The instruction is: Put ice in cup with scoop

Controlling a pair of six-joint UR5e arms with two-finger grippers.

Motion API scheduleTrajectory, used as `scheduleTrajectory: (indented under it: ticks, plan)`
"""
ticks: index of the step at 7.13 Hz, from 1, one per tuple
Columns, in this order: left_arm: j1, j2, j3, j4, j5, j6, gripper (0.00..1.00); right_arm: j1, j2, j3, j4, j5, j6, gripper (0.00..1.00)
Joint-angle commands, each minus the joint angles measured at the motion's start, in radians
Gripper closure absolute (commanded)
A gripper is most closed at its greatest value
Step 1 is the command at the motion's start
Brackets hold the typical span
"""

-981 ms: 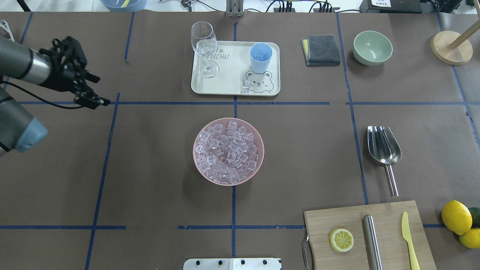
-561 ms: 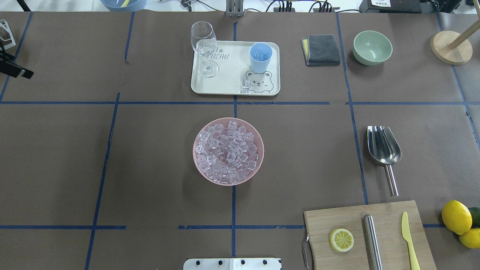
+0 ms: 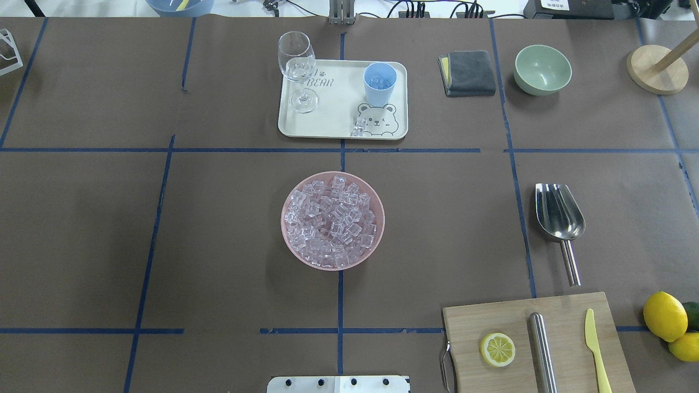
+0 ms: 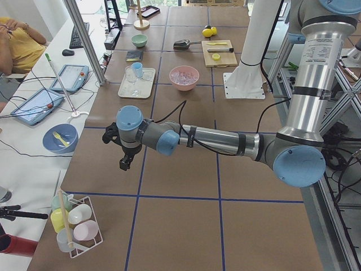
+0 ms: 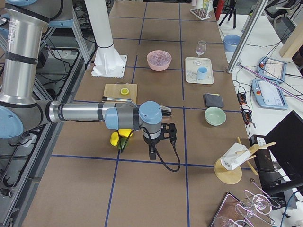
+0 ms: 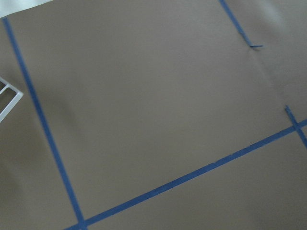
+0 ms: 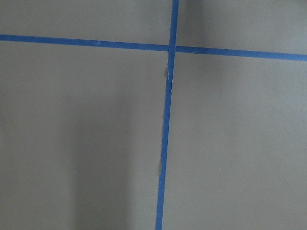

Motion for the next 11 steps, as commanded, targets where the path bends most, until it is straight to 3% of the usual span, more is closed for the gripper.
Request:
scheduleTrajectory:
  ticks: [1,5,11]
  plan:
    - [-0.051,-0.002,-0.007,0.191,0.072,0.126,0.0,0.0,0.0,0.003,0.002,-0.006,0.0,0.0]
    - [-0.113,0.087,-0.003,0.192,-0.018,-0.029,0.0,0.0,-0.011,0.004,0.016,0.003,-0.003,0.0]
    - [-0.11,0.104,-0.01,0.193,-0.009,-0.035,0.0,0.0,-0.003,0.003,0.014,0.006,-0.005,0.0]
